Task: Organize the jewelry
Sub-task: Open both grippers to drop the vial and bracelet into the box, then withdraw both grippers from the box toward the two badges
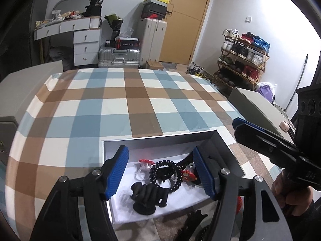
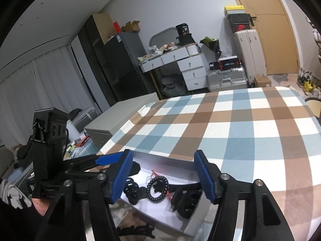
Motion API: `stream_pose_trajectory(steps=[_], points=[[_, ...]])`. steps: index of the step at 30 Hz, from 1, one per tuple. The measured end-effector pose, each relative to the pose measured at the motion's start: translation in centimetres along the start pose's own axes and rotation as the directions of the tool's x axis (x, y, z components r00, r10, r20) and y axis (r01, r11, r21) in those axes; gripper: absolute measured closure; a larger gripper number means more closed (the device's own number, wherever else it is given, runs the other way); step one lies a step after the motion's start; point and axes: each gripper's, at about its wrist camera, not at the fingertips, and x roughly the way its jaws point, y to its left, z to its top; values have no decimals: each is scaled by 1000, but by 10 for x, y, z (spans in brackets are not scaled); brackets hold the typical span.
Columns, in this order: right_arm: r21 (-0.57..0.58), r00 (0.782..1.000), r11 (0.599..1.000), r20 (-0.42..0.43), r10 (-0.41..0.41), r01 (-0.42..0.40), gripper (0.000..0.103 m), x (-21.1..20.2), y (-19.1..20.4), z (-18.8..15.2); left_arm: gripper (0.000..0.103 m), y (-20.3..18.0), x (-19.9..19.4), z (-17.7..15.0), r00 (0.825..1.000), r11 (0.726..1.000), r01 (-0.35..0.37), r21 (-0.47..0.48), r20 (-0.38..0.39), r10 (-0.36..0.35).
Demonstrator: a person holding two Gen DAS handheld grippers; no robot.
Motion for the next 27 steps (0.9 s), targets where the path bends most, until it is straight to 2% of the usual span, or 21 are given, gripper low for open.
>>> stream_pose_trajectory(steps=[3, 6, 11, 14, 21, 24, 27], points=[[-5, 1000, 1000, 13, -7, 7, 37, -10, 4, 0, 40, -2, -6, 0, 1000, 1000, -20, 7, 13, 20], [-14, 999, 1000, 34, -15, 15, 29, -22, 10, 1, 29, -4, -14, -1, 999, 999, -44, 11, 29, 44], [-26, 998, 999, 59, -21, 23, 22, -41, 17, -1, 28, -6, -26, -3, 996, 998, -66, 5, 64, 66], [-25, 998, 999, 68, -19, 21, 20, -50, 20, -4, 22, -8, -32, -6, 993, 996, -84, -1, 77, 84], [-50, 998, 998, 64, -27, 30, 9, -68, 30, -16, 18, -18, -45, -15, 983, 988, -153, 16, 106, 151], [-68, 997, 997, 71, -28, 33, 4, -76, 35, -22, 11, -18, -49, -20, 979, 986, -167, 7, 115, 165], [-79, 997, 997, 77, -21, 27, 2, -83, 39, -28, 10, -19, -54, -24, 978, 985, -172, 10, 124, 169]])
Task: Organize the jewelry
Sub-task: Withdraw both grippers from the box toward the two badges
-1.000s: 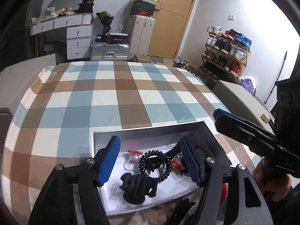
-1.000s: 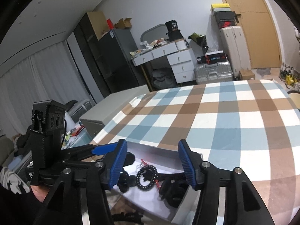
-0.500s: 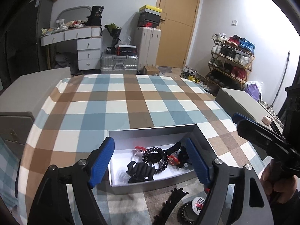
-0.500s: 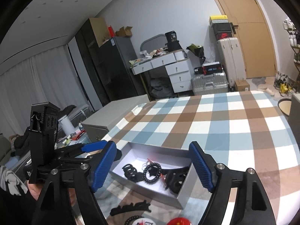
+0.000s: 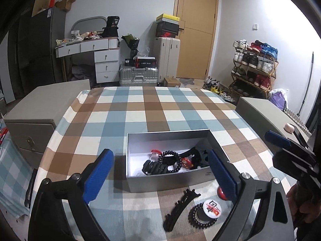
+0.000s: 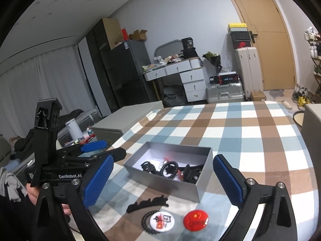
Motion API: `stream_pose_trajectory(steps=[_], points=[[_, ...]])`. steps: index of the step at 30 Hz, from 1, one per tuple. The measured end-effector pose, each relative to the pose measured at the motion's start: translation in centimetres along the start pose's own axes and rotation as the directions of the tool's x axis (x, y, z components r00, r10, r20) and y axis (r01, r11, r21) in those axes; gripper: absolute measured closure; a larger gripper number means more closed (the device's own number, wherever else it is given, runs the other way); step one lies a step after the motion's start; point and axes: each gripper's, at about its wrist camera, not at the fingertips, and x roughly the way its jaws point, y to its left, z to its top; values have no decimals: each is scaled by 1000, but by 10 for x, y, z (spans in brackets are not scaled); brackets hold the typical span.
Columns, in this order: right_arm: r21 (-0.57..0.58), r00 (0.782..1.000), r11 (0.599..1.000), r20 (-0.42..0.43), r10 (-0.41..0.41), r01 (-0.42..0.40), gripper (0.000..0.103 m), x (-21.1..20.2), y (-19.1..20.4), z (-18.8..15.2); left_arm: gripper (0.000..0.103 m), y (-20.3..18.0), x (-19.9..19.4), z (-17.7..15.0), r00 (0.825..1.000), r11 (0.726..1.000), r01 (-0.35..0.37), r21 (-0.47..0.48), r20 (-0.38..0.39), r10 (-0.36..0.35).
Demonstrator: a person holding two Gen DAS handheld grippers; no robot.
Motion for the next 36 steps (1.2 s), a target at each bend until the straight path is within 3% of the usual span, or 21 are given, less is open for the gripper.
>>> stream_pose_trajectory(steps=[5, 13, 22, 28, 33, 36], points=[[-6, 1000, 1000, -5, 11, -11, 0, -9, 2, -12, 9, -2, -4, -9, 1000, 1000, -3, 6, -17, 4], [18, 996, 998, -67, -52, 53, 0, -11, -12, -38, 3, -11, -10, -29, 999, 998, -38, 47, -4, 39], [51, 965, 983, -209, -160, 175, 0, 6, -38, -63, 3, -7, 1, -56, 994, 998, -45, 31, -93, 48], [-2, 947, 980, -257, -192, 199, 10, 19, -36, -71, 3, 7, 2, -65, 990, 998, -56, -11, -127, 55], [-32, 937, 977, -279, -211, 210, 25, 28, -31, -73, 3, 14, 3, -68, 989, 998, -56, -39, -140, 50], [-51, 932, 978, -295, -211, 205, 28, 35, -27, -73, 3, 13, 2, -69, 988, 998, -45, -49, -149, 37]])
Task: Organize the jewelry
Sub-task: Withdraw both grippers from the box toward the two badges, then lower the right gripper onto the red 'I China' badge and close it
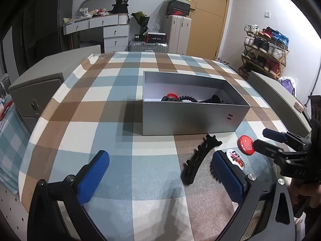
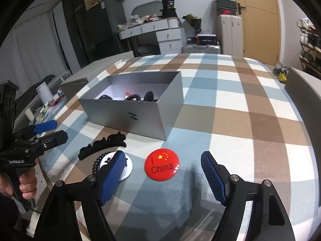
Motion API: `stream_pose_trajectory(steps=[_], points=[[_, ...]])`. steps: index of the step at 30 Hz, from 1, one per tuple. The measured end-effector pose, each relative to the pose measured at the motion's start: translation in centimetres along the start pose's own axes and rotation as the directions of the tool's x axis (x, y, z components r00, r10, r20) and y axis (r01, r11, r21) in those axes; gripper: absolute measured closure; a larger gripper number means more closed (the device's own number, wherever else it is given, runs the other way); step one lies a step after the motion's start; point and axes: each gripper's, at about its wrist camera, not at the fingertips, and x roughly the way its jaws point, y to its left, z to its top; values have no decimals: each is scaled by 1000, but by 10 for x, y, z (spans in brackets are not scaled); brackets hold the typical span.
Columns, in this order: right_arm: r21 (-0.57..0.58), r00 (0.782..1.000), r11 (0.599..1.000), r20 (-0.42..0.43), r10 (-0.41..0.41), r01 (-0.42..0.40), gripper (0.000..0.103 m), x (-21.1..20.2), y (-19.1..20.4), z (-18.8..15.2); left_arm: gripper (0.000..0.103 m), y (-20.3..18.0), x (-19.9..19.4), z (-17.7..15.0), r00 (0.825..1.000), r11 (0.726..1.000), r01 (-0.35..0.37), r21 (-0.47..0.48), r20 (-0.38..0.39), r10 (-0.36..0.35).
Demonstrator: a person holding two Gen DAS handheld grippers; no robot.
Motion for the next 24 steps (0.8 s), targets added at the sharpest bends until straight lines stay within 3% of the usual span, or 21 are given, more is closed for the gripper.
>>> stream_pose_trajectory(steps=[9, 16, 18, 20, 24], points=[[-3, 997, 1000, -69, -20, 20, 52, 15, 3, -2, 3, -1, 0, -4, 1000, 1000, 8, 17, -6, -8], [-53, 994, 997, -84, -65, 61, 53, 20, 14, -5, 3, 2, 0, -5, 1000, 1000, 10, -3, -13, -10], [-82, 993, 993, -81, -91, 84, 62, 21, 19, -6, 3, 2, -1, -5, 1000, 1000, 8, -1, -10, -8], [-86, 993, 993, -78, -93, 86, 63, 21, 20, -6, 3, 2, -1, -5, 1000, 1000, 7, -1, -12, -7], [-40, 995, 995, -51, -91, 89, 89, 13, 11, -4, 3, 6, -2, -4, 1000, 1000, 4, -11, -12, -5]])
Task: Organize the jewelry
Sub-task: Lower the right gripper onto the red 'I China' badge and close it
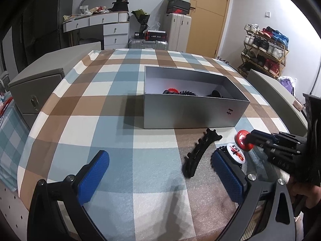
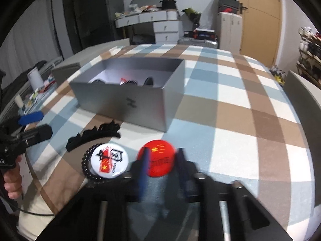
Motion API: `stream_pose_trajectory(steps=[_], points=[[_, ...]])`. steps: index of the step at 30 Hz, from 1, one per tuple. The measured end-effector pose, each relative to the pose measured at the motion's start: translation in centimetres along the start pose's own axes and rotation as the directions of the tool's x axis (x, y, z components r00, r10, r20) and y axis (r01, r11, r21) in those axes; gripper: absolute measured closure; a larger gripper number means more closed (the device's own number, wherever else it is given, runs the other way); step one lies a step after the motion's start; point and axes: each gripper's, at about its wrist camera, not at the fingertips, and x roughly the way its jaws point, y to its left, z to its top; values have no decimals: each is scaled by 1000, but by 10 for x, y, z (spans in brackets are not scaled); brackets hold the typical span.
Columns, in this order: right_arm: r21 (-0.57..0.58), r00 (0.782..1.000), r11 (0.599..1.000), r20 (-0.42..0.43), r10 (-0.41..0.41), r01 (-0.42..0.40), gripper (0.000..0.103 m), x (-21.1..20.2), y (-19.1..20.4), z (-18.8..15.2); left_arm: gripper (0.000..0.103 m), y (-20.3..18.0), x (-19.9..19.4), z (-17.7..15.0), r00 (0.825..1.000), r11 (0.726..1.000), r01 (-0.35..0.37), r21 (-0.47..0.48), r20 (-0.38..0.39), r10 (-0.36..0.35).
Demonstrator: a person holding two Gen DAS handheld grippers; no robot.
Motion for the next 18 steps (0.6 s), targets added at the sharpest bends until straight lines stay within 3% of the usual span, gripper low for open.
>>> stream_pose_trajectory(steps=[2, 8, 10, 12, 18], points=[[25, 1000, 1000, -10, 13, -13, 100, 0, -6, 1, 3, 1, -1, 1, 1000, 1000, 1, -4, 0, -1], [29, 1000, 999, -4, 23, -23, 96, -2, -4, -2, 3, 1, -4, 1, 1000, 1000, -1, -2, 8, 1], [28, 1000, 999, 12, 21, -21, 89, -5, -3, -1, 3, 0, -4, 1, 1000, 1000, 0, 2, 6, 0], [22, 1000, 1000, 15, 20, -21, 66, -6, -1, 1, 3, -1, -3, 0, 1000, 1000, 2, 6, 4, -2], [-36, 1000, 999, -20, 15, -16, 65, 3, 14, 1, 3, 1, -4, -1, 1000, 1000, 9, -2, 5, -9]])
